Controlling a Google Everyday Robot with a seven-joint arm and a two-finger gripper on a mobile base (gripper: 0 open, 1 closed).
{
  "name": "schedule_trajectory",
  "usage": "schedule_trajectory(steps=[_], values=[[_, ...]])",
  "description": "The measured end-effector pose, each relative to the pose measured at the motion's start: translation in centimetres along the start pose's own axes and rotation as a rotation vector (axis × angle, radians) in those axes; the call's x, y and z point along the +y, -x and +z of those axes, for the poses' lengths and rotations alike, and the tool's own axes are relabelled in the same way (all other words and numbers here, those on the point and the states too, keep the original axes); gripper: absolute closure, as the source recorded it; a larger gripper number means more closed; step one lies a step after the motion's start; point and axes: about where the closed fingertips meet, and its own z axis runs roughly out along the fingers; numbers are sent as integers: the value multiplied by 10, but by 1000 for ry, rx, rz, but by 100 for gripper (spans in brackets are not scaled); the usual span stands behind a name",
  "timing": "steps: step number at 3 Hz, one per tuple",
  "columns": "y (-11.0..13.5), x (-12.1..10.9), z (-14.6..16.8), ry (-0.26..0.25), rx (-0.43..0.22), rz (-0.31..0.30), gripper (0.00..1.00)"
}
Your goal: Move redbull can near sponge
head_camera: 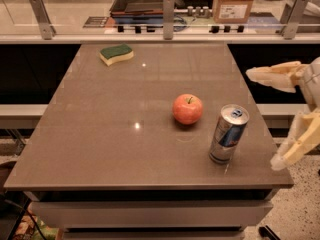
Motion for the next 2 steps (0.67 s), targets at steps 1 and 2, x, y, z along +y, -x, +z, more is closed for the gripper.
schedule_trajectory(steps=[1, 2], values=[[6, -1, 20, 21, -139, 25, 0], [11, -8, 41, 43, -245, 32, 0]])
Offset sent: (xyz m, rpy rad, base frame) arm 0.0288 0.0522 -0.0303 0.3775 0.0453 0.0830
